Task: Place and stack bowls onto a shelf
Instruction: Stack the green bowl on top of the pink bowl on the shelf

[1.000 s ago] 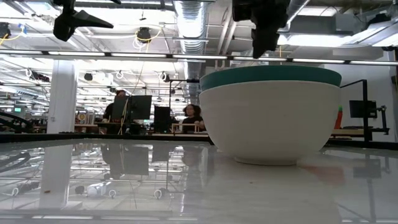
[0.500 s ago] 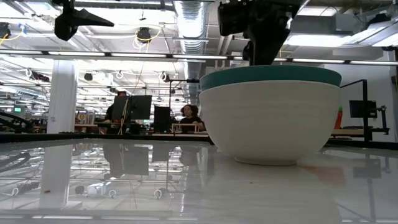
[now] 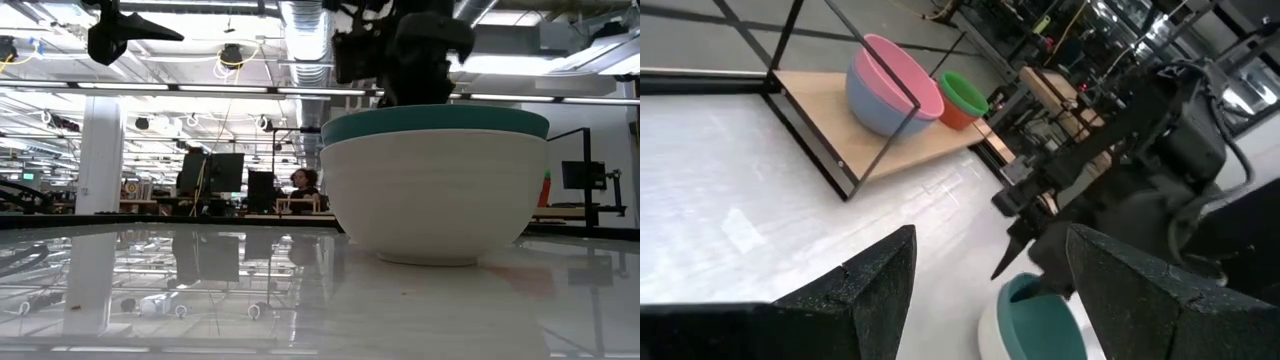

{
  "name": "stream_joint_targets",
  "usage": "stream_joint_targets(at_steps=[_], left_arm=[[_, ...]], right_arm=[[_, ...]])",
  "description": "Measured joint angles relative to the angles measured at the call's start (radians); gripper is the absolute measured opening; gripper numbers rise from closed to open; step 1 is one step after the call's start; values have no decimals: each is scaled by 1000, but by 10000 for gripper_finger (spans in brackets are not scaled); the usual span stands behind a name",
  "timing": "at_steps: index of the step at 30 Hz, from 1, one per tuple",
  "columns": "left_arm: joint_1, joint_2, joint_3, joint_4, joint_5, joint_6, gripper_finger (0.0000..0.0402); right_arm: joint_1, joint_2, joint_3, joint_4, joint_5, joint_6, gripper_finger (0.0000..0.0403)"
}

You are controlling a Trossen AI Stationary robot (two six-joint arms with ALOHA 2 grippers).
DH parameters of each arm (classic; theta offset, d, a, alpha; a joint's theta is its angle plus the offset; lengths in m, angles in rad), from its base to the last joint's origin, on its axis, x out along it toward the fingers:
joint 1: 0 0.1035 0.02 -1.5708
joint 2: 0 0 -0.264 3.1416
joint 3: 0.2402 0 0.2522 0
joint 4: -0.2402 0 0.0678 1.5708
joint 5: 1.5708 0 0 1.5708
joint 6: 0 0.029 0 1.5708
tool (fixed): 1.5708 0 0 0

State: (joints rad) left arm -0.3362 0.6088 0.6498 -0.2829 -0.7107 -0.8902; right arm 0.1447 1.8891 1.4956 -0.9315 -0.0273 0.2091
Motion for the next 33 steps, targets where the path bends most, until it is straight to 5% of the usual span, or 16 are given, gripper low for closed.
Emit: stream_joint_targets(at_steps=[4,12,17,23,26,29,33], left_arm=[[0,0,0,-2,7,0,245],[0,0,0,-8,6,0,245],[0,0,0,-13,5,0,245],[0,0,0,-13,4,0,245],[0,0,0,-14,-1,0,245],[0,0,0,-14,-2,0,245],[0,0,0,-14,-3,0,245]], right_arm=[[19,13,0,-7,8,10,158],[41,-3,1,-30,33,27,27],[41,-9,0,-51,31,21,39],[40,-13,0,-60,33,26,186],[40,-13,0,-59,43,27,223],[40,-13,0,-60,54,27,209],[40,-13,0,-64,66,36,121]])
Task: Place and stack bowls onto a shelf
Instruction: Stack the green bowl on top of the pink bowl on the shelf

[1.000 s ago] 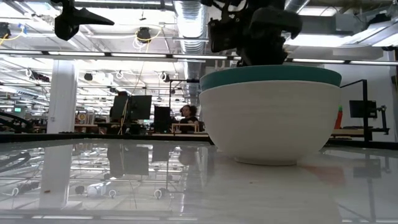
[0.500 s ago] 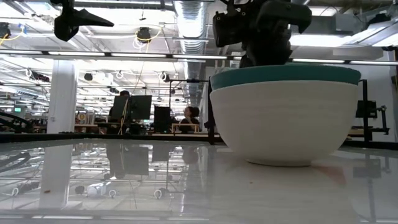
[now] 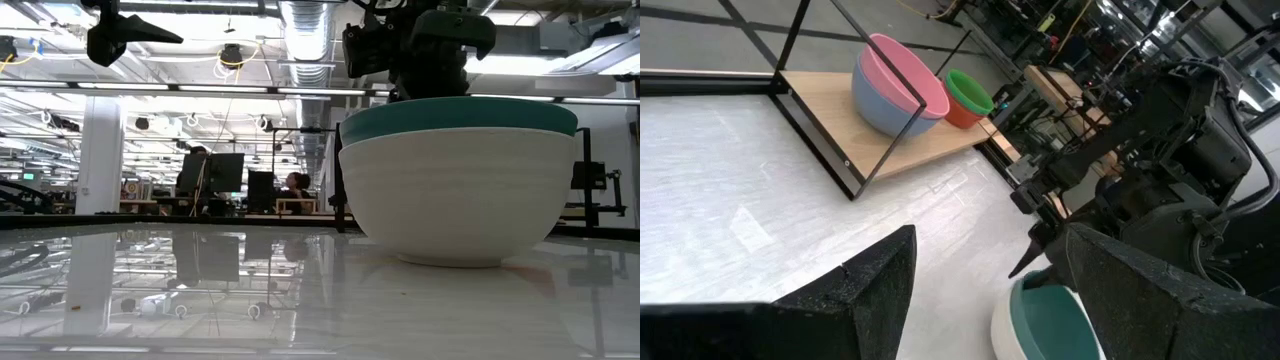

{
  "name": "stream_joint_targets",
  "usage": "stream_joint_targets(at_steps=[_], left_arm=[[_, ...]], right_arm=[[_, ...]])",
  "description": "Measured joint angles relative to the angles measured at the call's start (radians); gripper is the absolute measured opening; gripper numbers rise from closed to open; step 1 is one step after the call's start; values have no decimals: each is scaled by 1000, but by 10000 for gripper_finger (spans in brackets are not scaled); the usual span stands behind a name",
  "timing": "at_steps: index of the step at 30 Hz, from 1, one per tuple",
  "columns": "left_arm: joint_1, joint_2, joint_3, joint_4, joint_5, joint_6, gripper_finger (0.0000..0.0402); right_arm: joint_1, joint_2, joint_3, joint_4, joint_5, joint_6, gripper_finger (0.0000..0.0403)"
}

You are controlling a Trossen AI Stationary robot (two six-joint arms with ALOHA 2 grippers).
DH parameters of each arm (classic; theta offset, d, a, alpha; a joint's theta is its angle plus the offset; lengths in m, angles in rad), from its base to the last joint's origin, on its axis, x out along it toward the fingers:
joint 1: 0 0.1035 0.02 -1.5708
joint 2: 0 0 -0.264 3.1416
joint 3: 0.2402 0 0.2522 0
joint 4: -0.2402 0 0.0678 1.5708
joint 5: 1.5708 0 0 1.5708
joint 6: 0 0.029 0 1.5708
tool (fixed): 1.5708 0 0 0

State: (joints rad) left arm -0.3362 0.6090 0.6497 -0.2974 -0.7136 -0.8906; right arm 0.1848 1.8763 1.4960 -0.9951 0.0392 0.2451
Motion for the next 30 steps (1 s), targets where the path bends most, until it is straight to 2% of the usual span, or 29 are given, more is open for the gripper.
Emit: stream_joint_targets(at_steps=[3,4,11,16,22,30], left_arm=[[0,0,0,0,-7,0,245],[0,0,0,0,-7,0,245],[0,0,0,-1,-13,0,245],[0,0,0,-4,-25,0,245],[0,0,0,-6,-35,0,245],[0,0,0,-5,-35,0,245]], right_arm=[[5,0,0,0,27,9,36],[6,0,0,0,34,12,28],[-3,-21,1,-22,39,3,27],[-36,-95,28,-32,43,-16,27],[-117,-191,29,-58,-6,-33,27],[-252,-310,29,-49,-16,-37,27]])
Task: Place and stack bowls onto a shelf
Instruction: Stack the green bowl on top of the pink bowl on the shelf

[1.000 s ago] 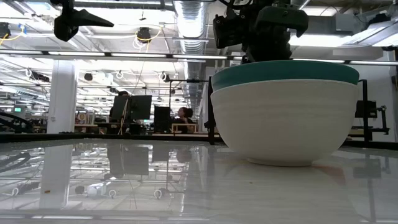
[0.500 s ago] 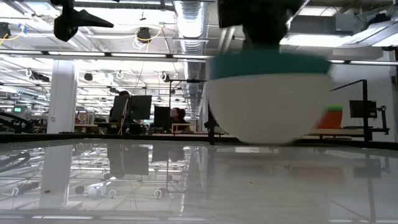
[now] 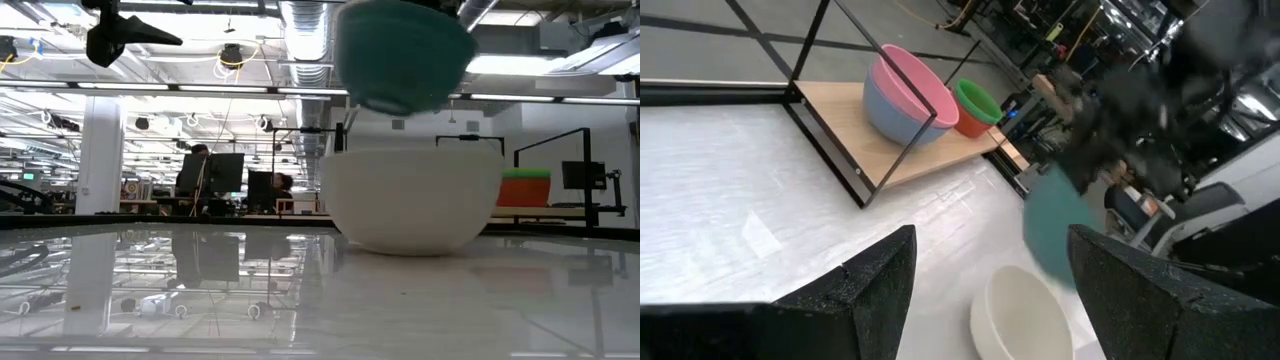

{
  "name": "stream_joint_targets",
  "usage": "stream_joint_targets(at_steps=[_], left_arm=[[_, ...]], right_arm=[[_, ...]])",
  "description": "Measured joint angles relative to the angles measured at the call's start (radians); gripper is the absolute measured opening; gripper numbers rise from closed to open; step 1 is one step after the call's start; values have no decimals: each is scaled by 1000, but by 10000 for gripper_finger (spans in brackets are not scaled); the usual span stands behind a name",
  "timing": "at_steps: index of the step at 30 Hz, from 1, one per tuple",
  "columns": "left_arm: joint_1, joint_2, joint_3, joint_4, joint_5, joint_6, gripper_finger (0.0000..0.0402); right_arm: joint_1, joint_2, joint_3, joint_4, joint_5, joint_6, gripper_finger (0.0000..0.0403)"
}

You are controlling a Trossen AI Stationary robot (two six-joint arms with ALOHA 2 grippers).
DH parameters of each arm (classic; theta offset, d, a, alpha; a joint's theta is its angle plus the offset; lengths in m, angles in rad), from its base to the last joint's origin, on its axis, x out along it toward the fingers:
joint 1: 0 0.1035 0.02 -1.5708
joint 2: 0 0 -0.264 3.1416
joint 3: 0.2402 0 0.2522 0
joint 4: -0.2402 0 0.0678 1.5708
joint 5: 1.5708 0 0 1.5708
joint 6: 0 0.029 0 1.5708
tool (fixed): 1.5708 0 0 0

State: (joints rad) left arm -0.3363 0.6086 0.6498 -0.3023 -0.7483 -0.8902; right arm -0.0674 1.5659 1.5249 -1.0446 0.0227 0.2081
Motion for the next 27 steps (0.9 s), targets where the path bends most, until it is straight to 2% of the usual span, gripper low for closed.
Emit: stream_joint_targets(at_steps=[6,13,19,27], left_arm=[[0,0,0,2,-24,-3,245],[0,0,0,3,-26,-33,245],[0,0,0,2,-26,-44,245],[0,0,0,2,-27,-57,245]], right_arm=[[-256,-126,0,73,11,36,27],[-576,-114,0,118,8,120,27],[-694,-8,0,128,-120,101,27],[-771,61,0,20,-127,55,27]])
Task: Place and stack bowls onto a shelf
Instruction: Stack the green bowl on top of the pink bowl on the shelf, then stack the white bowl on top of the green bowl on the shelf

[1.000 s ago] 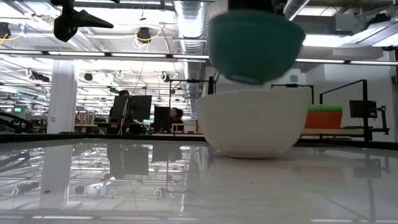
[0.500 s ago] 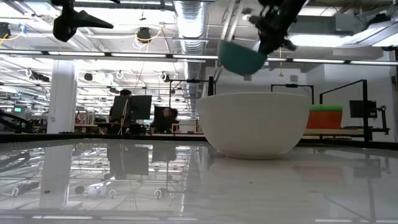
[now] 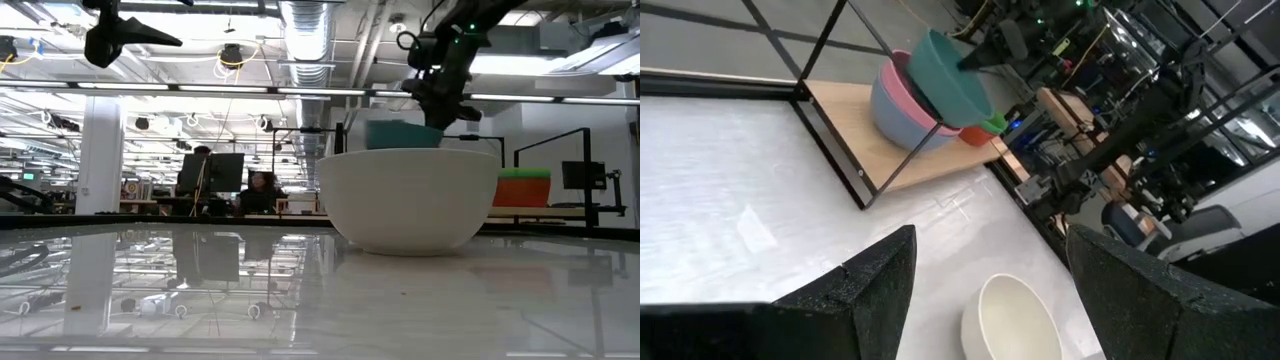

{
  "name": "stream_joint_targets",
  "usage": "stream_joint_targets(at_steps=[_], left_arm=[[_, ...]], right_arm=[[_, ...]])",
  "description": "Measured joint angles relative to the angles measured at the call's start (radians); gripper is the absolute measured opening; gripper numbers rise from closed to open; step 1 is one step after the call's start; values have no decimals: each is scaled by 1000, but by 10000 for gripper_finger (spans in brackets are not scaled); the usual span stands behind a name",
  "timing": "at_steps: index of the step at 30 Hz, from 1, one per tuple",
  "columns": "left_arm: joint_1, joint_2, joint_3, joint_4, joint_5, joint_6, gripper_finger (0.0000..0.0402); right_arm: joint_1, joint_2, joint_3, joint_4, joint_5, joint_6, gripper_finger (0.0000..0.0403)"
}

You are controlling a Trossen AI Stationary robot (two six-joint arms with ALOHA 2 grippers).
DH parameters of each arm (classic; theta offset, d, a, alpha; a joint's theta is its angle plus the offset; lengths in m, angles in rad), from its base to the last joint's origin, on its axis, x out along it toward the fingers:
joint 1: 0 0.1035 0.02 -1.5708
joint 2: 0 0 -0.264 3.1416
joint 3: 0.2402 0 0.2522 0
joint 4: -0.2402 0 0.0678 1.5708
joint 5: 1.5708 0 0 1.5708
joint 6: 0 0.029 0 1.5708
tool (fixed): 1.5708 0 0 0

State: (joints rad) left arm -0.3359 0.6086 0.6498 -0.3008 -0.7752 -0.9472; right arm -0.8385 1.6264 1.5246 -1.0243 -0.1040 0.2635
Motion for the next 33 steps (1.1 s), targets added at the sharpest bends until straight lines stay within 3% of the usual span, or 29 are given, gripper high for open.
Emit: stream_joint_targets(at_steps=[13,21,26,33], left_arm=[[0,0,0,-1,-44,0,245],[0,0,0,-1,-44,0,245],[0,0,0,0,-43,0,245],[0,0,0,0,-43,0,245]], right_arm=[[-20,65,0,-12,-4,-33,32],[1,74,0,8,-6,-36,127],[-6,13,0,20,-12,-32,165],[49,-172,1,2,-108,31,164]])
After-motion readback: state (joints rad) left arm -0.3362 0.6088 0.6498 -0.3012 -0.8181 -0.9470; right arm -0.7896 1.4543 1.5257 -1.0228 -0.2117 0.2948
